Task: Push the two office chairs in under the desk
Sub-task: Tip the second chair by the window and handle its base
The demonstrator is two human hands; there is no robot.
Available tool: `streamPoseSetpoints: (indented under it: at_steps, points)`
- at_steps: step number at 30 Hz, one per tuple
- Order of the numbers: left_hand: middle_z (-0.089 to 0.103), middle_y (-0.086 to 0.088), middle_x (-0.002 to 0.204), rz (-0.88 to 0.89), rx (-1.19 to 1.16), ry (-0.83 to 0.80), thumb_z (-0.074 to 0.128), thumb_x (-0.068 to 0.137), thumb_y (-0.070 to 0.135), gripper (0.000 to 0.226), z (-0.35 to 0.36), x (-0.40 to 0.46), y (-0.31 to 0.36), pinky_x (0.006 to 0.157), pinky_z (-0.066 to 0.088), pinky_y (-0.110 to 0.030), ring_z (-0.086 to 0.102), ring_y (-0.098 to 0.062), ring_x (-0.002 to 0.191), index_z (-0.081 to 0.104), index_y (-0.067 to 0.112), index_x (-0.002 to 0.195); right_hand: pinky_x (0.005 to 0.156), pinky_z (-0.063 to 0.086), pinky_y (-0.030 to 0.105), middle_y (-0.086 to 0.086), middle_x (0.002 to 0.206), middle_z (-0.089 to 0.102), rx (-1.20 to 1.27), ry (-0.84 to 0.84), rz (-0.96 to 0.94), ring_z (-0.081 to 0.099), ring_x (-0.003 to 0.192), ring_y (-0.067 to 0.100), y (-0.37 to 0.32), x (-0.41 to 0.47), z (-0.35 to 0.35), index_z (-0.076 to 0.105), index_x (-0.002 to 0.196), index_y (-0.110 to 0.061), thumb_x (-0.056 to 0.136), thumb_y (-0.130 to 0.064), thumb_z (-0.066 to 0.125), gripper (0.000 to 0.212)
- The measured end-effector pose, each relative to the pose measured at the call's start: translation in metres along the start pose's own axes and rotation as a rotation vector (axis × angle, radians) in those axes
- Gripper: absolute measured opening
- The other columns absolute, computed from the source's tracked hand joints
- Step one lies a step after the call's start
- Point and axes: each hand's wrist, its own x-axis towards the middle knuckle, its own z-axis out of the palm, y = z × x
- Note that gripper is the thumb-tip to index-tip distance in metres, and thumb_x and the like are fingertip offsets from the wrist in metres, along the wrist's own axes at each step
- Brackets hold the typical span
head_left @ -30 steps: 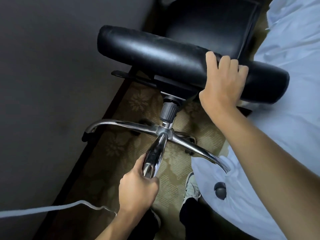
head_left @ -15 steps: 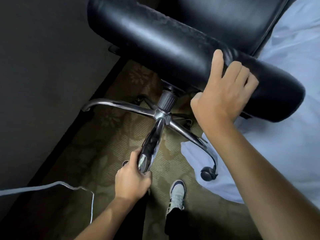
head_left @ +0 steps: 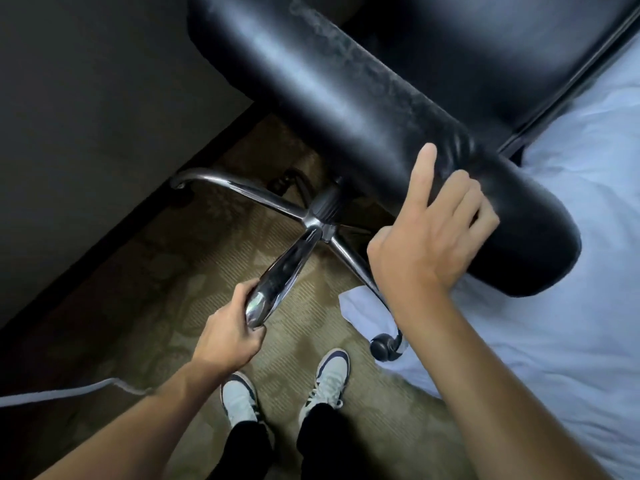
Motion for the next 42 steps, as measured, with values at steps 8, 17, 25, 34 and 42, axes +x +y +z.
streamPoseSetpoints:
  at_steps: [8,17,25,34,42]
  points:
    - [0.052,0.005,0.121,-0.065,0.015,-0.26,0.074,0.074,0.026,0.084,-0.009,-0.01,-0.028,0.086,0.04,-0.035,0.053,-0.02,0.108,0.023,0.042,0.139,0.109,0.026,0.054,0.034,0.138,0.037,-0.001,-0.025,0.023,0.034,0.132,0.046,-0.022,-0.051,-0.001,0.02,0.151,-0.013,0.064,-0.014,0.033,0.088]
    - [0.051,-0.003,0.141,-0.247,-0.845,-0.108,0.071,0.065,0.07,0.097,-0.08,0.012,0.07,0.106,0.035,-0.039,0.048,-0.013,0.126,0.037,0.029,0.147,0.112,0.019,0.055,0.037,0.142,0.029,-0.019,-0.098,0.008,0.028,0.133,0.048,-0.049,-0.09,0.004,0.011,0.153,-0.013,0.067,-0.031,0.066,0.103]
    - [0.066,-0.001,0.121,-0.351,-1.002,0.013,0.084,0.051,0.066,0.106,-0.123,0.042,0.139,0.091,0.054,-0.042,0.067,-0.021,0.103,0.047,0.011,0.133,0.112,0.018,0.054,0.038,0.143,0.034,0.008,-0.159,-0.034,0.033,0.134,0.048,-0.068,-0.139,-0.004,0.015,0.155,-0.015,0.074,-0.024,0.047,0.088]
    - [0.07,0.002,0.114,-0.319,-1.067,0.144,0.089,0.052,0.057,0.088,-0.108,0.013,0.086,0.091,0.054,-0.042,0.07,-0.016,0.1,0.05,0.015,0.119,0.098,0.03,0.049,0.032,0.135,0.046,0.161,-0.06,-0.244,0.042,0.121,0.044,-0.047,-0.179,-0.022,0.045,0.143,-0.02,0.062,-0.011,0.06,0.083]
    - [0.069,-0.009,0.12,-0.31,-1.149,-0.023,0.085,0.066,0.041,0.073,-0.106,-0.005,0.034,0.073,0.049,-0.035,0.068,-0.025,0.098,0.06,0.009,0.128,0.11,0.024,0.058,0.028,0.154,0.026,0.082,-0.185,-0.403,0.025,0.142,0.042,-0.024,-0.207,-0.008,0.026,0.152,-0.025,0.062,-0.023,0.077,0.103]
